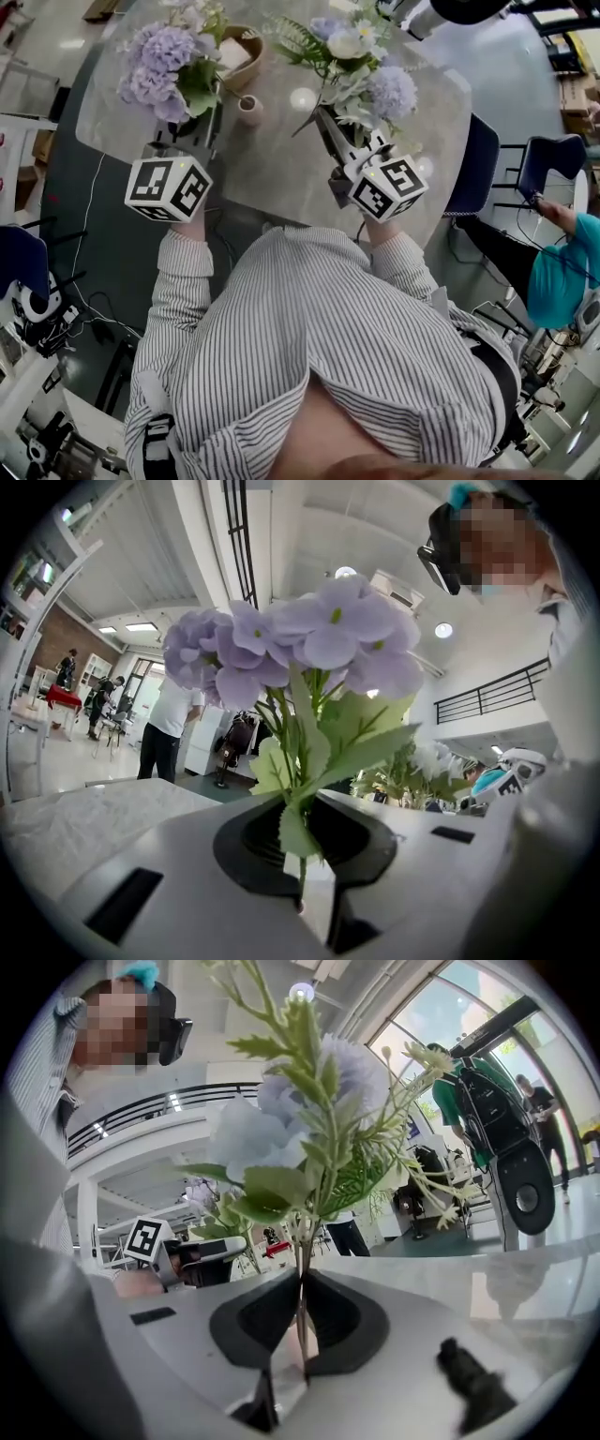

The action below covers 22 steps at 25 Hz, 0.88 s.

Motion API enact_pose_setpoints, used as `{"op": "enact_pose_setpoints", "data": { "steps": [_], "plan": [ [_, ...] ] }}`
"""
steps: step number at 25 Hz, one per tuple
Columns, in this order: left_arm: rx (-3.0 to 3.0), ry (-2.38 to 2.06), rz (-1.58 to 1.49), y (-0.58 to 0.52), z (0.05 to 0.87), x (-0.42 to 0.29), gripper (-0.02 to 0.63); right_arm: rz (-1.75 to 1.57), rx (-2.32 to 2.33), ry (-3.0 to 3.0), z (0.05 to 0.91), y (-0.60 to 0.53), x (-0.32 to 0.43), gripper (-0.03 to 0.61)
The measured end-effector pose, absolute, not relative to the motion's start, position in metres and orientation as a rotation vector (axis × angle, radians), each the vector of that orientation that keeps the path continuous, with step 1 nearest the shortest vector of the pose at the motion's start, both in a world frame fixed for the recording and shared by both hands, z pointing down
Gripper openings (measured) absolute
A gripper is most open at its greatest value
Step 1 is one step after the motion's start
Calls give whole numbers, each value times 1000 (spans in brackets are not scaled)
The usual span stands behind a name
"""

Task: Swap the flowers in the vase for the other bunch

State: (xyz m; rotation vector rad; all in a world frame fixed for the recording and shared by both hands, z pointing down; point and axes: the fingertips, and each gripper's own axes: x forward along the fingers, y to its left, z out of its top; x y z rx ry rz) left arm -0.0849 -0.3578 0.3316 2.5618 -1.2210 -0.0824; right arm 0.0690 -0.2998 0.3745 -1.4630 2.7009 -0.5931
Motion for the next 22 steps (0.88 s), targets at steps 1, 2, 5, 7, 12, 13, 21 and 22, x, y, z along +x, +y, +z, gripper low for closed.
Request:
{"op": "enact_pose_setpoints", "data": {
  "steps": [1, 2, 5, 7, 12, 13, 21, 22],
  "plan": [
    [2560, -1223, -71, -361, 335, -84, 49, -596, -1465, 2701, 376, -301, 70, 35],
    [2556, -1224, -63, -364, 339, -84, 49, -599, -1467, 2700, 378, -302, 71, 35],
    [2550, -1226, -40, -367, 348, -85, 49, -617, -1479, 2689, 383, -302, 72, 35],
    [2554, -1230, -13, -368, 354, -85, 49, -632, -1489, 2678, 387, -301, 74, 35],
    [2542, -1205, 26, -372, 372, -72, 49, -651, -1516, 2661, 395, -308, 88, 35],
    [2536, -1199, 29, -376, 377, -70, 49, -653, -1519, 2658, 398, -312, 89, 35],
    [2503, -1157, 79, -381, 403, -76, 49, -674, -1567, 2636, 407, -320, 87, 35],
    [2497, -1152, 84, -380, 407, -74, 49, -680, -1571, 2633, 409, -320, 89, 35]
  ]
}}
